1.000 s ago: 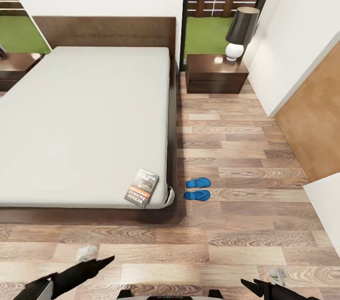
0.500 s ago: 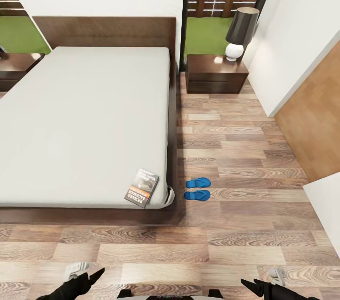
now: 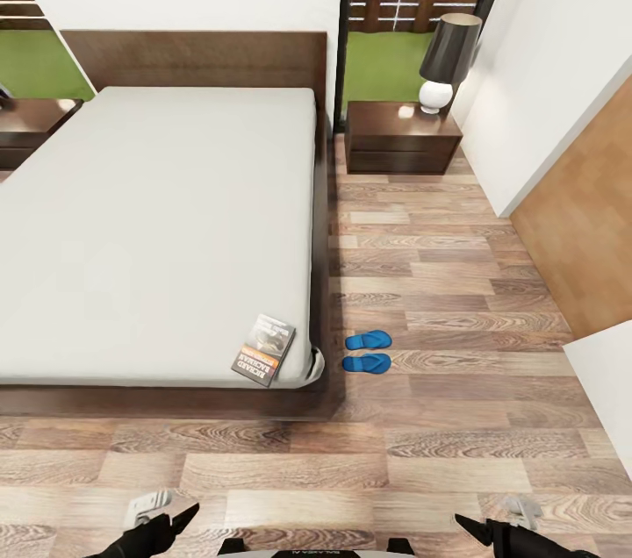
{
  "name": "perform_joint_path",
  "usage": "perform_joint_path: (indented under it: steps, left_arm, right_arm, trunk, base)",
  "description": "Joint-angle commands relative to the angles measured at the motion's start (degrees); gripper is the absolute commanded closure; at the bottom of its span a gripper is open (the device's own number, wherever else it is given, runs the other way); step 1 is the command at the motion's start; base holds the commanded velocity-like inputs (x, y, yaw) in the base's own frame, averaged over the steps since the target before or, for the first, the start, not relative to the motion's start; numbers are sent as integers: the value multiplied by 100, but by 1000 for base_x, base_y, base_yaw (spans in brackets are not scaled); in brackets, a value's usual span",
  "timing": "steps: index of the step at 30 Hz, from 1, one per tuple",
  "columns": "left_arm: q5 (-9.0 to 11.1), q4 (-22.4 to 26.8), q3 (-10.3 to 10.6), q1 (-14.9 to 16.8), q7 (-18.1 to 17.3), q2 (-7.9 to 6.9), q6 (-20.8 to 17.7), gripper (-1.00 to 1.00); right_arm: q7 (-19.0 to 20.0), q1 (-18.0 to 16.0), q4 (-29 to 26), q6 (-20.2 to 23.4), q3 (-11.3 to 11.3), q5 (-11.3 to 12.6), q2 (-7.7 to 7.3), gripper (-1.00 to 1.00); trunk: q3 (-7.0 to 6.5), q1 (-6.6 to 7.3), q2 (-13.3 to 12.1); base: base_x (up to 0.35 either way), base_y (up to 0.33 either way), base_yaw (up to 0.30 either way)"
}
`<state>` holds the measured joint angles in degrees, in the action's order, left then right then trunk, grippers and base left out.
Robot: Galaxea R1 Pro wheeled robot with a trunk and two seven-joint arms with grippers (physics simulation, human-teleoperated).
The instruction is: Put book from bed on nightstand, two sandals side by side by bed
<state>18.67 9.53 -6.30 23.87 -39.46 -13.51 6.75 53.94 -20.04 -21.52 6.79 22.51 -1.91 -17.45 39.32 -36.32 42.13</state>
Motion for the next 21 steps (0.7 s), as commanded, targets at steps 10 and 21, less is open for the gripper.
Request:
perform_joint_path:
  steps: [10,21]
  left_arm:
    - [-36,-12,-47,4,-27,18,20,-100]
    - [-54,28,-56,4,-24,15,19,-100]
  right_arm:
    - [-1396,0,-532,138,0,-4,357,-100]
    - [-1395,0,-3226,1886,-32,6,1944,-100]
  trunk:
    - [4,-1,4]
    - [4,-1,4]
  base:
    - [0,0,0]
    - [0,0,0]
